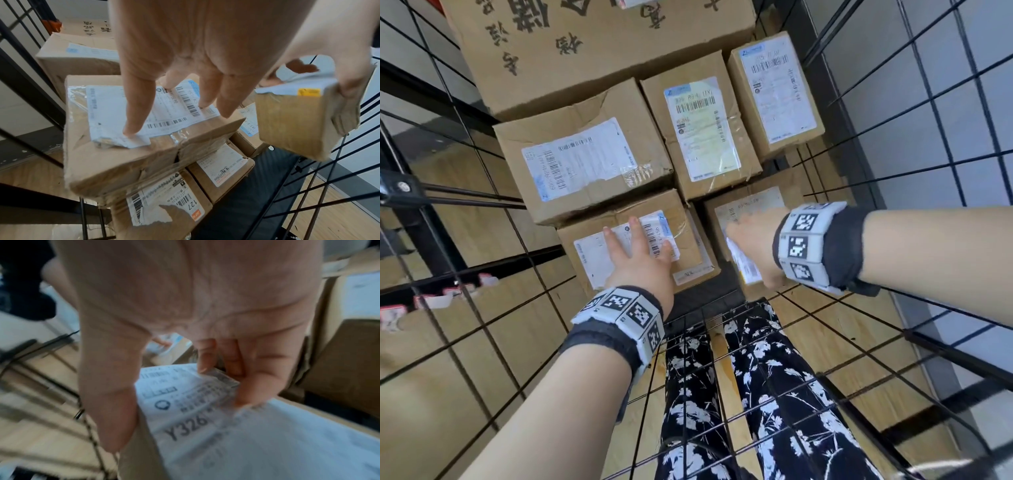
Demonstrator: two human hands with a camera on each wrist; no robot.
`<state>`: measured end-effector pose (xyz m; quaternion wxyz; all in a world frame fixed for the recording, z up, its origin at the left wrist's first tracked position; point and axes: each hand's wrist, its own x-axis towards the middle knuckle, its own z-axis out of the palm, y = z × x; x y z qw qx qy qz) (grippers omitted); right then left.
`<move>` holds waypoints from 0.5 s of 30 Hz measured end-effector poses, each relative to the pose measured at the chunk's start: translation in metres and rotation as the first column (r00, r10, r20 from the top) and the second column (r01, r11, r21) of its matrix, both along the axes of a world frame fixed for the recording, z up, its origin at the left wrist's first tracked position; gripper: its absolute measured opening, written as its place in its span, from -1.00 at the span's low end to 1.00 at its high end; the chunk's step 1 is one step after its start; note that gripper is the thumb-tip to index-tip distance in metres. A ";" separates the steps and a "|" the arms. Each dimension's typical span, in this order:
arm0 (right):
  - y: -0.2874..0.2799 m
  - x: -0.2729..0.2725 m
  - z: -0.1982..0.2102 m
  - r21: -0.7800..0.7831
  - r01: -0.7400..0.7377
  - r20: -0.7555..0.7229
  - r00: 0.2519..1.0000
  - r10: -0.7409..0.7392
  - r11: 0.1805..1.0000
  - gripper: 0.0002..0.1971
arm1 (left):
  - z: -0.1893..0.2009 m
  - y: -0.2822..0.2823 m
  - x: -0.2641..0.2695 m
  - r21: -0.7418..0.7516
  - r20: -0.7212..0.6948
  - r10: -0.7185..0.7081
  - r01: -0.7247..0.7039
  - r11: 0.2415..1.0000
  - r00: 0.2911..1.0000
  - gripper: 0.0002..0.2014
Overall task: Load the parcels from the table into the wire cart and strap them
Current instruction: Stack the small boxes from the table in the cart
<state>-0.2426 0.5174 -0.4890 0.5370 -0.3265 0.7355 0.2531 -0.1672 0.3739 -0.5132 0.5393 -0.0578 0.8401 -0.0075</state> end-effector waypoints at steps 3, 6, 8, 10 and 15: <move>0.004 0.015 -0.019 -0.033 0.001 0.019 1.000 0.000 0.999 -0.43 | -0.003 0.000 0.002 0.007 -0.010 -0.019 0.019 1.000 1.000 -0.16; 0.006 0.031 -0.038 -0.033 -0.029 -0.052 0.998 0.027 0.999 -0.51 | -0.005 0.000 0.003 0.014 -0.019 -0.014 0.015 1.000 1.000 -0.17; 0.006 0.041 -0.046 -0.030 -0.029 -0.096 0.995 0.026 0.999 -0.57 | -0.004 0.000 0.003 0.010 -0.018 -0.020 0.020 1.000 1.000 -0.18; 0.009 0.049 -0.052 -0.089 -0.019 -0.088 0.996 0.011 0.996 -0.56 | -0.006 -0.001 0.003 0.017 -0.024 -0.004 0.005 1.000 1.000 -0.19; 0.004 0.046 -0.066 -0.050 -0.117 -0.010 0.993 0.117 0.992 -0.65 | -0.006 0.000 0.002 -0.004 0.010 -0.045 0.045 0.999 0.999 -0.19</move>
